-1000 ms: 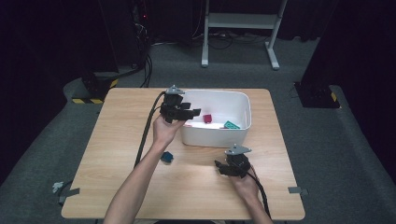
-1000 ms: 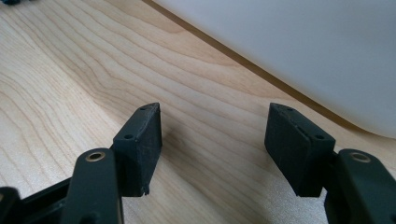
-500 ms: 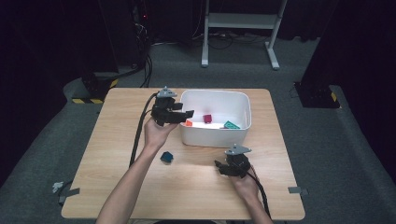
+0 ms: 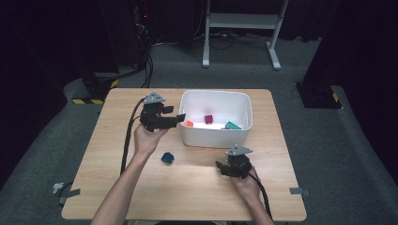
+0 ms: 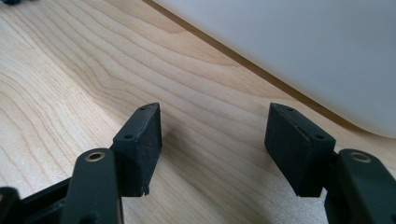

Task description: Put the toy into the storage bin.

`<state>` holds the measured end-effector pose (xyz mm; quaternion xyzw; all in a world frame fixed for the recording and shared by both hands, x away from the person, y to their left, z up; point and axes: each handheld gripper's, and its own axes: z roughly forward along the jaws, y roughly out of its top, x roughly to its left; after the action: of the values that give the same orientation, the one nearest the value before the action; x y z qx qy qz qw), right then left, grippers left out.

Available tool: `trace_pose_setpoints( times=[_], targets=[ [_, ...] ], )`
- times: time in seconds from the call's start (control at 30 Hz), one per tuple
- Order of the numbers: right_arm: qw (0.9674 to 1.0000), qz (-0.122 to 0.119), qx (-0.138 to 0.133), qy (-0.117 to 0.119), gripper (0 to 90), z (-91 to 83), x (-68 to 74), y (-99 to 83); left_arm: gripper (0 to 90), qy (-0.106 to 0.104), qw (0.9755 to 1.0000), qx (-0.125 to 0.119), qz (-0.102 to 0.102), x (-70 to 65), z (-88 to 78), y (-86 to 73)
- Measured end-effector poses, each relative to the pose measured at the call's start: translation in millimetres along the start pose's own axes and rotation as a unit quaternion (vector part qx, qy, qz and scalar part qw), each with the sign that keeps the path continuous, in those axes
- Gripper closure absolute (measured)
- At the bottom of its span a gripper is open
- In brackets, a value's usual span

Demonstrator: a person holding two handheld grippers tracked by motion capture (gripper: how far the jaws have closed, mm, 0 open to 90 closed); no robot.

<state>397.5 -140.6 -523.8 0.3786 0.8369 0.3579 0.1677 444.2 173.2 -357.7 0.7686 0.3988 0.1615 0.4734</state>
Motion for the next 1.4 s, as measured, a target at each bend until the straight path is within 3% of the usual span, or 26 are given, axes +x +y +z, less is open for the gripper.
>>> trace_pose_setpoints(
  times=[0.17, 0.57, 0.83, 1.4],
  targets=[
    [1.0, 0.0, 0.0, 0.0, 36.4, 0.0, 0.0, 0.0, 36.0, 0.01, 0.9999, 0.0, 0.008, -1.6, -9.0, -7.4],
    [1.0, 0.0, 0.0, 0.0, 36.4, 0.0, 0.0, 0.0, 34.1, 0.02, 0.9998, -0.006, -0.004, 0.5, -30.8, -32.2],
    [1.0, 0.0, -0.001, 0.0, 36.4, 0.1, 0.0, 0.0, 34.0, 0.034, 0.9994, 0.007, -0.009, 3.2, -37.9, -56.9],
    [1.0, 0.0, -0.001, 0.0, 36.4, 0.1, 0.0, 0.0, 33.1, 0.052, 0.9968, 0.044, -0.043, 4.3, -25.2, -118.6]
  ],
)
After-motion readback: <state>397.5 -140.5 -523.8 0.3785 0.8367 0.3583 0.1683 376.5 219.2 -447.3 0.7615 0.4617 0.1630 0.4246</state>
